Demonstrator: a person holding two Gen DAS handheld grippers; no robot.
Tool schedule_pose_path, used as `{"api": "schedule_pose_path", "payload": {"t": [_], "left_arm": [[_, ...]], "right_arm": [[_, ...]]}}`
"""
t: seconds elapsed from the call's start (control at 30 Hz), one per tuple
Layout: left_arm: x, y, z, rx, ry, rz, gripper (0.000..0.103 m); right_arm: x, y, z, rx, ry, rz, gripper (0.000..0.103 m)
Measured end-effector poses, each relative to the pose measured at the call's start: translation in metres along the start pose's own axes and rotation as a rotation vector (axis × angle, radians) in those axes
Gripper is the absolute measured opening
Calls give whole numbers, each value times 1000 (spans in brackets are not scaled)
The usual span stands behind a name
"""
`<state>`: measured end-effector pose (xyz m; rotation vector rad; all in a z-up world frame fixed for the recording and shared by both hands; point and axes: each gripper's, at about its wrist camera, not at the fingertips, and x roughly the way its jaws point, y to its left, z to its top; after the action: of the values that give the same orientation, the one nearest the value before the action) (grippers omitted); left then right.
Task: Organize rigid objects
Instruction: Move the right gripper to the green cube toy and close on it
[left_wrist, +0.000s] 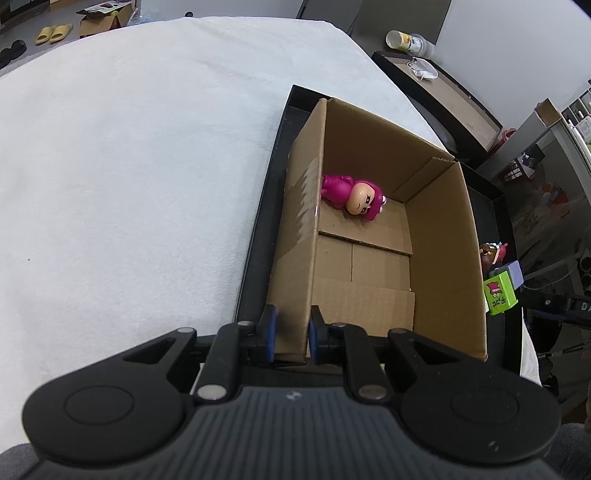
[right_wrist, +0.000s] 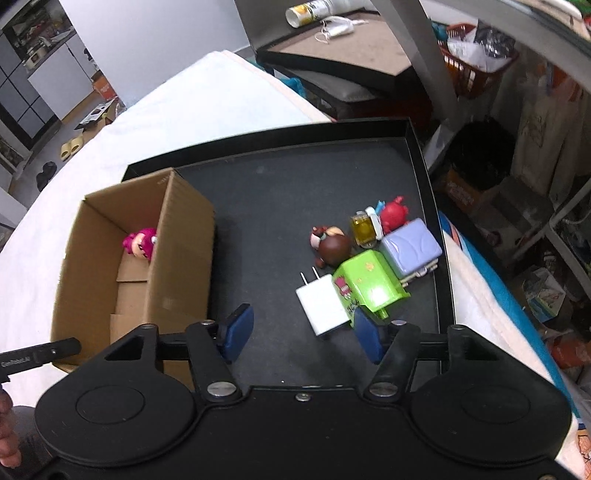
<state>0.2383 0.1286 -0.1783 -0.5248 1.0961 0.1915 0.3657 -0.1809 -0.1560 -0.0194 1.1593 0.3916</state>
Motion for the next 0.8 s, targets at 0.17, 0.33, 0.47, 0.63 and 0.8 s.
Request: {"api": "schedule_pose_path", "payload": {"t": [0.17,0.33,0.47,0.63,0.8], "left_arm": [[2,2,0,-9,4,-1,16],[2,1,0,-15,5,4,16],[3,0,0,-20,8,8,16],[4,1,3,-21,19,10,16],[5,1,2,-18,18,13,16]], "right_arm": [[11,-6,-3,-18,12,2,52],[22,-18,1,-28,2,-33,49],[28,-28,5,-33,-2,-54,48],[39,-38,10,-34,-4,-72,45],[49,-47,12,-17,-6,-68,45]]}}
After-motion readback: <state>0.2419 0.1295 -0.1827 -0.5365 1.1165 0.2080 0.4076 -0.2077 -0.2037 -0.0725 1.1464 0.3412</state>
